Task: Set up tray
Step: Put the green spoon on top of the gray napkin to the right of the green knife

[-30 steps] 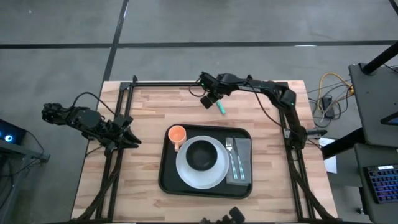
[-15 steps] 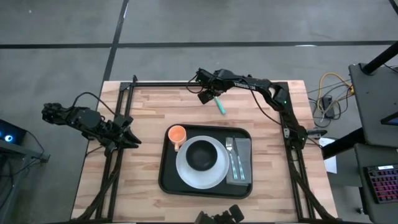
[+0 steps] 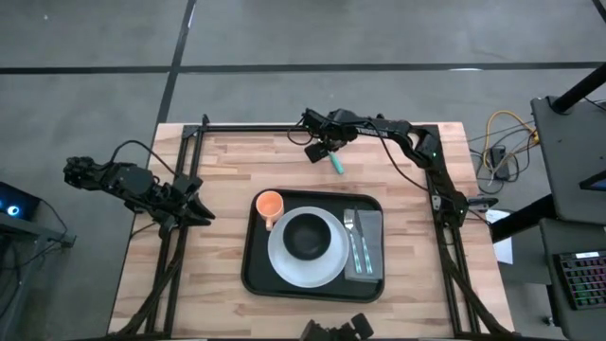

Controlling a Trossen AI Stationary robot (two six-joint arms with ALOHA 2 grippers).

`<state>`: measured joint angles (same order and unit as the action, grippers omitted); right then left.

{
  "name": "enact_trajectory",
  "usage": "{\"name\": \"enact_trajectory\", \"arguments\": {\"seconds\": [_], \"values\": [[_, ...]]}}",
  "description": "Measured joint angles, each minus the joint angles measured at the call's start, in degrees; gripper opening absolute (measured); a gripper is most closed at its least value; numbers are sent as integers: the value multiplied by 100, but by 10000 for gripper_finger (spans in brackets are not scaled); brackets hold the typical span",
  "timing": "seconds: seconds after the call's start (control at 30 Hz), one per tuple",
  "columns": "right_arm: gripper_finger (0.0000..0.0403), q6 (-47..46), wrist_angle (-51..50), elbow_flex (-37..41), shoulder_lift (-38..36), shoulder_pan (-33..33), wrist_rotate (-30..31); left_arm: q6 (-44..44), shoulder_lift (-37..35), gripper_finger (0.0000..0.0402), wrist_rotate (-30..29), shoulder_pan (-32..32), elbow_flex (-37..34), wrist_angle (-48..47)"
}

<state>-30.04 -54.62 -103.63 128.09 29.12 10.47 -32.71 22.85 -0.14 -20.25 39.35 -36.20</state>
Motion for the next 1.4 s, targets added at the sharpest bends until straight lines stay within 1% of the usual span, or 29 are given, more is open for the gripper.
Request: {"name": "enact_trajectory", "arguments": {"seconds": [0.57,0.63,0.7,0.77,0.87,0.97,1.27,1.4], "values": [[165,0,172,253,0,172,-220,-90,0,79,15,-2,0,1],[163,6,271,268,0,170,-357,-89,0,79,18,-2,0,0],[161,33,432,300,0,179,-623,-89,0,79,18,-2,0,1],[158,28,519,316,0,181,-698,-89,0,79,20,-2,0,1],[155,26,560,318,0,191,-703,-89,0,79,20,-2,0,1],[155,26,551,320,0,223,-565,-90,0,79,21,-2,0,1],[155,42,555,345,-3,247,-583,-89,0,79,26,-7,0,1],[157,42,572,507,-9,260,-585,-87,0,79,31,-4,0,1]]}}
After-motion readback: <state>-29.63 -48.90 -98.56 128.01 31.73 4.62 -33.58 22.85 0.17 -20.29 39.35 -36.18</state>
